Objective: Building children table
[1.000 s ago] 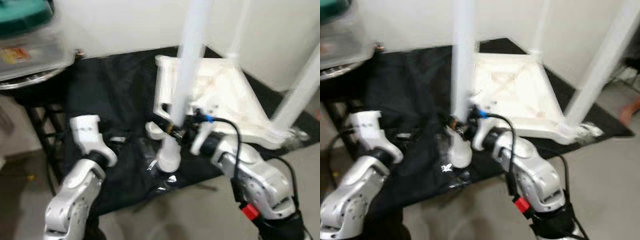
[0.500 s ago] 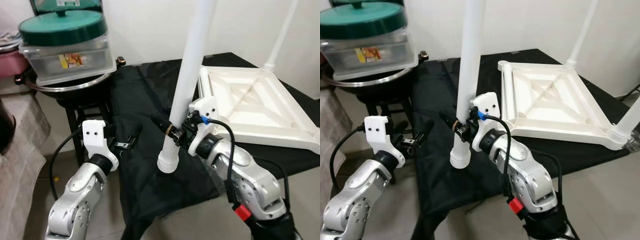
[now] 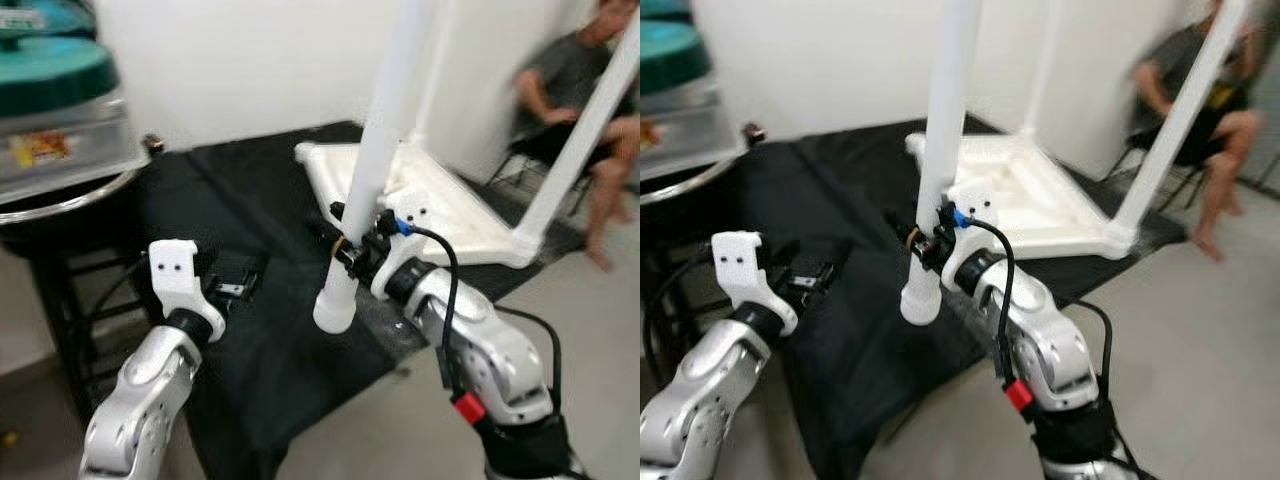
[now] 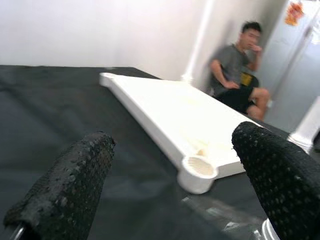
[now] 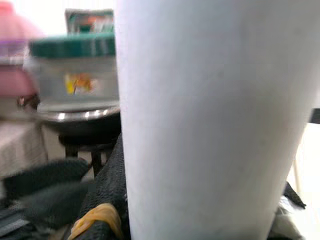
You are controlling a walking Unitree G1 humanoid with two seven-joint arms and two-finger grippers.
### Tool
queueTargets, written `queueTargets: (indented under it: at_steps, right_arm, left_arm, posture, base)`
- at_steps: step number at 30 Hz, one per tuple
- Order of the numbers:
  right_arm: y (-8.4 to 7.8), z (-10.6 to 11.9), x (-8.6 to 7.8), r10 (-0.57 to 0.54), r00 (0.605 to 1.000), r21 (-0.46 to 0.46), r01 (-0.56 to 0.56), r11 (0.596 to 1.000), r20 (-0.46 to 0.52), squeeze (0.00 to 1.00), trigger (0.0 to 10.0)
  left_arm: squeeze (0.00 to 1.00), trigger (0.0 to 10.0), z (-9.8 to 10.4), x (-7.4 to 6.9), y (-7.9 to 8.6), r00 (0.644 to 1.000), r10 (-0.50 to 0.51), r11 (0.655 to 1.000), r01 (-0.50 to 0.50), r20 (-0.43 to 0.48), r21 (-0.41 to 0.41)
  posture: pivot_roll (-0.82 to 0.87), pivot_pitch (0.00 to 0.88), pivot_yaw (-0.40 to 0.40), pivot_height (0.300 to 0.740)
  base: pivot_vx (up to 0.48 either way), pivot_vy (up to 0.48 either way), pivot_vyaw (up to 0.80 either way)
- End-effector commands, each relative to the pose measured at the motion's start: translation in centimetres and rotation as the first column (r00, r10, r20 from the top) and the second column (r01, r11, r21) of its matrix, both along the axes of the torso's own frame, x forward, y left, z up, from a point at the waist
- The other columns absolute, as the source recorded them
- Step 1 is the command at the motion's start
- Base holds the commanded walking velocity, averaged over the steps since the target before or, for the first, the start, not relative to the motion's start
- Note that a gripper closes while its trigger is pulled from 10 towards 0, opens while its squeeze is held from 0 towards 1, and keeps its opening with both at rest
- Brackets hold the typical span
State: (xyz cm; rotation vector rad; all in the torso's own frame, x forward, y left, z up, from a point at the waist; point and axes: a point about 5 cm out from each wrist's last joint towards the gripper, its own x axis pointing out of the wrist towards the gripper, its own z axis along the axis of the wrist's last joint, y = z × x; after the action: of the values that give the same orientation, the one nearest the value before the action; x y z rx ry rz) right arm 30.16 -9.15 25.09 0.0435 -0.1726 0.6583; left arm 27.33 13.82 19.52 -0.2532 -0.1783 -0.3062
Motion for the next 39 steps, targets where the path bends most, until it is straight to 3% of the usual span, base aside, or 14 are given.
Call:
queueTargets:
  at_steps: [1, 19, 24, 35, 39]
  right_arm:
    - [-0.8, -0.1, 0.2, -0.042, 0.999, 0.004, 0.042, 0.999, 0.013, 0.0, 10.0]
    - [-0.9, 0.1, 0.5, -0.038, 0.999, 0.001, 0.038, 0.999, 0.029, 0.0, 10.0]
    - [-1.1, 0.1, 0.5, -0.036, 0.999, -0.006, 0.037, 0.999, 0.032, 0.0, 10.0]
    - [-0.9, 0.3, 0.4, -0.017, 0.999, -0.022, 0.018, 1.0, 0.048, 0.0, 10.0]
    - [-0.1, 1.5, 0.5, 0.063, 0.995, 0.015, -0.064, 0.998, 0.076, 0.0, 10.0]
  left_arm:
    - [0.0, 10.0, 0.3, 0.1, -0.6, 1.0, -0.02, 1.0, 0.02, 0.013, 0.002]
    - [0.0, 10.0, 0.4, 0.2, -1.1, 0.999, -0.039, 0.999, 0.039, 0.021, -0.004]
    - [0.0, 10.0, 0.4, 0.0, -1.7, 0.997, -0.073, 0.997, 0.073, 0.012, 0.003]
    - [0.0, 10.0, 0.6, 0.0, -1.5, 0.998, -0.063, 0.998, 0.063, 0.031, -0.009]
    - [0.0, 10.0, 0.8, 0.1, -1.1, 0.997, -0.06, 0.998, 0.06, 0.04, 0.003]
  posture:
    - [-0.02, 0.111, -0.03, 0.74]
    - [-0.02, 0.124, -0.026, 0.74]
    - [-0.02, 0.131, -0.026, 0.74]
    - [-0.03, 0.144, -0.025, 0.74]
    - [-0.03, 0.154, -0.022, 0.74]
  base:
    - [0.435, 0.0, 0.0]
    - [0.424, 0.0, 0.0]
    - [0.0, 0.0, 0.0]
    - [0.0, 0.0, 0.0]
    - [0.0, 0.0, 0.0]
